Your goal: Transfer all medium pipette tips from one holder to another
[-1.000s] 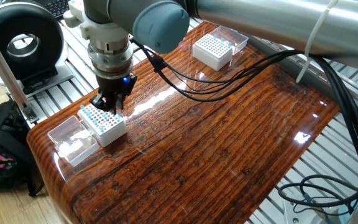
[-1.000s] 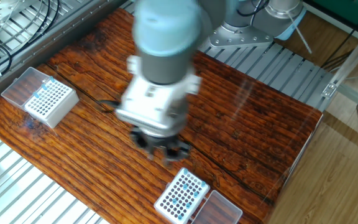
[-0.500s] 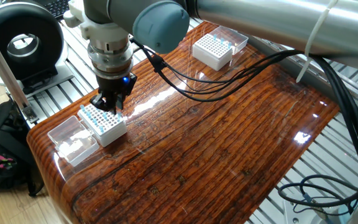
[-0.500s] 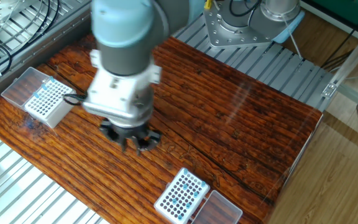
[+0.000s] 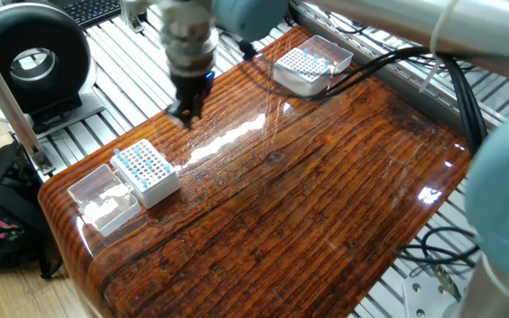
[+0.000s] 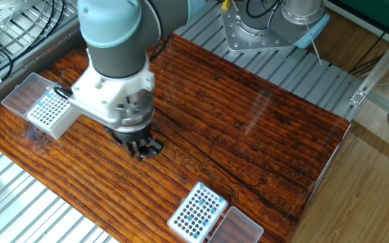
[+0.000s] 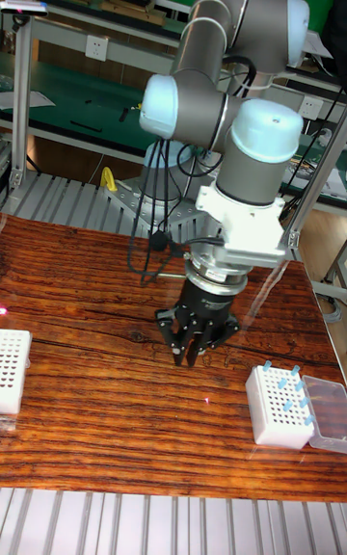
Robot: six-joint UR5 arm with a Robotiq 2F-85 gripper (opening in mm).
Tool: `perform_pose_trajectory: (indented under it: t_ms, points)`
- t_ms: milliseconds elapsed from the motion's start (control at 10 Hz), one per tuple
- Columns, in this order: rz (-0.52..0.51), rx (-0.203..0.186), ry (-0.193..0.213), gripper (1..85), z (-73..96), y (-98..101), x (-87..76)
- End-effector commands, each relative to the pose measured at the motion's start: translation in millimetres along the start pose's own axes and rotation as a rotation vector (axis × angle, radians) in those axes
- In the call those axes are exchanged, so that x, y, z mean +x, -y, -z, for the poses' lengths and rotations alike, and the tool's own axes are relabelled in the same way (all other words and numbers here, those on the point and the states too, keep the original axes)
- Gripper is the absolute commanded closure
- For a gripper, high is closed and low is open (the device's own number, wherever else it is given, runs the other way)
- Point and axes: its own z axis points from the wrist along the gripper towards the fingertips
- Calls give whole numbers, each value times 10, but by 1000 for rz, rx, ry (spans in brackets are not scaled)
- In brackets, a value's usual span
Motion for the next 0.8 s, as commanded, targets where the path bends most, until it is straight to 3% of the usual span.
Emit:
perform_pose_trajectory:
  t_ms: [0,100,300,700]
  points:
    - [15,-11,26,590,-114,533,-47]
    - [60,-1,43,547,-144,874,-82]
    - [129,40,26,503,-106,1548,-42]
    - [205,25,22,337,-123,2111,96]
